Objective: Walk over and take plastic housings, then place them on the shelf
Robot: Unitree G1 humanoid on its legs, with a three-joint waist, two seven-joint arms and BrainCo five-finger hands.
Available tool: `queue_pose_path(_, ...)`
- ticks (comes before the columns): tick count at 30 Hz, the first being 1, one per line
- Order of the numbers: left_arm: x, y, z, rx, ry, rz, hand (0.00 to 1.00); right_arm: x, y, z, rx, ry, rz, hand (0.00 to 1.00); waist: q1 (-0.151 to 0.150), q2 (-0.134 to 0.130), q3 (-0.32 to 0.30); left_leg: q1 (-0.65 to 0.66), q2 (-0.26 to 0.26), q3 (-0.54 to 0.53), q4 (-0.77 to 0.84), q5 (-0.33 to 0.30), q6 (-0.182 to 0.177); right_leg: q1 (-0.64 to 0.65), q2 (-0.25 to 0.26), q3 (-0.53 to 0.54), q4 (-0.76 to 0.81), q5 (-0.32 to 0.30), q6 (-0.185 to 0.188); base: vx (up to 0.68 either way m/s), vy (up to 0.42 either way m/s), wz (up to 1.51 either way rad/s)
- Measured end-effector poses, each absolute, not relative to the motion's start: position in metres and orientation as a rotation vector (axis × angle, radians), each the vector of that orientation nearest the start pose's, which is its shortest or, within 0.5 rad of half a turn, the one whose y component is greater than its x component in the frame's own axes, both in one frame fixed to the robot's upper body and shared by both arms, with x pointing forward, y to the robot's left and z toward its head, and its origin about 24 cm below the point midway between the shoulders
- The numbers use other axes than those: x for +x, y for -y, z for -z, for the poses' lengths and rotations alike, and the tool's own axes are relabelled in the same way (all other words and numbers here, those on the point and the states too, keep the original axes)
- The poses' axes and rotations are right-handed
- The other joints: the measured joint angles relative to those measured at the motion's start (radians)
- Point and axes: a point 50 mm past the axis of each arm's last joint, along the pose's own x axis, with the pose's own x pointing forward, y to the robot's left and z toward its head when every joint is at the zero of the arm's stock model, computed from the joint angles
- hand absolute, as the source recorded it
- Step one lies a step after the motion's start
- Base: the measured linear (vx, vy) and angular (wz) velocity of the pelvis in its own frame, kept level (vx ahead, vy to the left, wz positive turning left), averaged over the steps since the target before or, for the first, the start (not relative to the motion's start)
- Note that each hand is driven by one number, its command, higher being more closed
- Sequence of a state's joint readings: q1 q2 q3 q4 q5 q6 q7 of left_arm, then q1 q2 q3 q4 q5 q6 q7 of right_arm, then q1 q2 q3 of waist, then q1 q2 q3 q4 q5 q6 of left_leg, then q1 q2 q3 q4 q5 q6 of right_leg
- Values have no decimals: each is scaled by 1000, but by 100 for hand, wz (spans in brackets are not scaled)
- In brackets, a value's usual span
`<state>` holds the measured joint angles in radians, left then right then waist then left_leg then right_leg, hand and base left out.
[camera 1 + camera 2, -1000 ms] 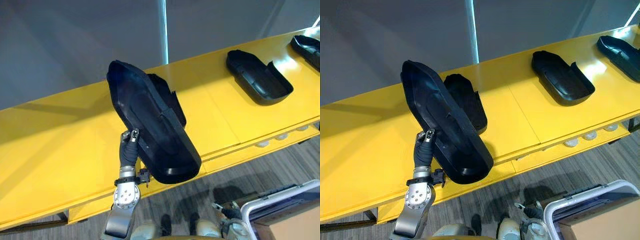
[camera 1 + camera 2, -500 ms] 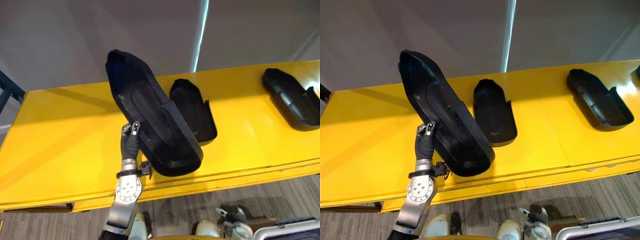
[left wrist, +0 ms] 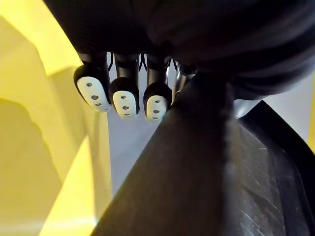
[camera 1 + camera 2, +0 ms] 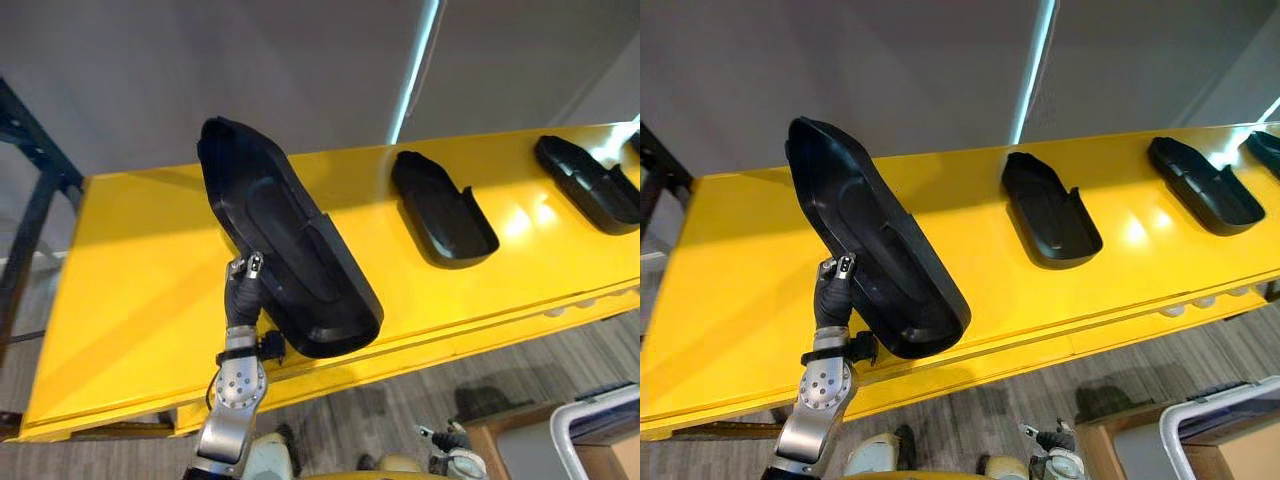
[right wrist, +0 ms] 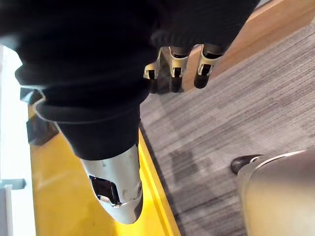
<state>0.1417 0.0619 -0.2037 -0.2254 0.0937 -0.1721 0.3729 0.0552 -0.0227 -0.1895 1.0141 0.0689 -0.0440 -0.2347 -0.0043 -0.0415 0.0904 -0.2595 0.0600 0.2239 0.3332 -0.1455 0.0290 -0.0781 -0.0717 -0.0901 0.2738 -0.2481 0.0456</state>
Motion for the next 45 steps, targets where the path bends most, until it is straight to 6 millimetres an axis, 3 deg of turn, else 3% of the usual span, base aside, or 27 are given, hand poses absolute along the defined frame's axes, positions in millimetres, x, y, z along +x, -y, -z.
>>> queue_pose_path(9,220,-131,-79,63,283,-167,100,114,194,153,79,-999,501,0,-6,-11,-3,35,10,-3,-48,44,-8,55,21,14,-75,58,-16,-18,-19,0)
queue_pose_path(18,221,-138,-76,91,265,-178,100,103,193,156,82,-1028,509,0,-9,-9,-4,73,-4,0,-181,127,-14,55,29,25,-137,105,-15,-66,-6,-2)
queue_pose_path(23,224,-151,-63,142,204,-221,100,100,197,157,101,-1029,542,0,-10,6,-18,132,-23,4,-306,193,-13,55,18,24,-149,109,-9,0,0,0)
queue_pose_path(26,227,-165,-56,178,165,-261,100,100,200,156,95,-1026,541,0,-10,30,-35,167,-28,20,-380,229,-11,58,20,37,-166,119,0,19,-11,-14)
queue_pose_path(33,262,-201,-58,319,128,-318,100,99,205,156,108,-1032,550,0,-16,39,-43,214,-31,27,-430,252,-12,91,25,41,-188,130,-1,13,-4,-2)
queue_pose_path(40,292,-230,-43,460,-16,-346,100,99,204,157,103,-1042,519,0,-27,40,-41,227,-26,40,-437,248,-17,107,30,56,-213,141,-5,-23,1,-5)
queue_pose_path(45,307,-248,-53,548,-32,-375,100,98,202,157,114,-1045,502,0,-34,28,-25,227,-27,51,-437,242,-22,107,32,68,-226,143,-2,12,5,-8)
